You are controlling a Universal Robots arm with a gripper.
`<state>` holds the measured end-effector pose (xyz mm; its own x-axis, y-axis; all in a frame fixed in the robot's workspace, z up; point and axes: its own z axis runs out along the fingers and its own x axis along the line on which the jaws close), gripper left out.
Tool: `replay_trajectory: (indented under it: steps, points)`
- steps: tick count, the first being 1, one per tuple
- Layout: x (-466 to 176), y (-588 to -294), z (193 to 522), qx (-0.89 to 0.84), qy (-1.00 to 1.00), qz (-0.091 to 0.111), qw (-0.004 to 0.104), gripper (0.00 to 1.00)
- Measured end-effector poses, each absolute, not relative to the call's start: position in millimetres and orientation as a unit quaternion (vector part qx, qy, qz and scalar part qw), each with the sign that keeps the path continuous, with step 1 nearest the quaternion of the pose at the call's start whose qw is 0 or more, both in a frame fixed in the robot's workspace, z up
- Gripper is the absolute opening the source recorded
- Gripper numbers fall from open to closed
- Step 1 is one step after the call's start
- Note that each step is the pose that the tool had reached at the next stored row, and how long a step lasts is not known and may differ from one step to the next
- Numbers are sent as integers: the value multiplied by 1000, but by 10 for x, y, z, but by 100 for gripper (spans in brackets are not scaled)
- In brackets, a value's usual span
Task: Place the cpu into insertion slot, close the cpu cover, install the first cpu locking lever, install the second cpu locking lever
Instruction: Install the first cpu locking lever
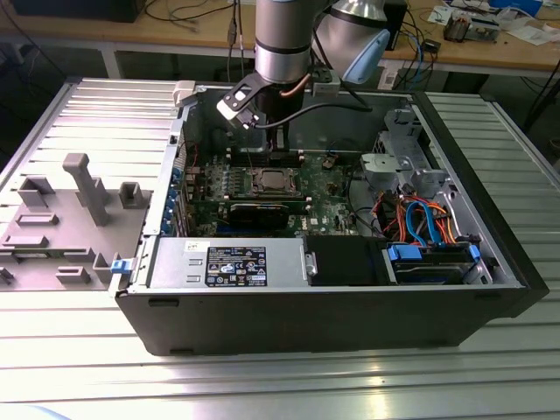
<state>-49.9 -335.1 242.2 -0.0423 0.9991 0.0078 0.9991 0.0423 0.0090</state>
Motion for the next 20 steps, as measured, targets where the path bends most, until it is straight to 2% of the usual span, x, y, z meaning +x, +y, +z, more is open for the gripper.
replay_trajectory:
  steps: [20]
  points:
    - [-500,-3351,2424,649,761,6,0,11]
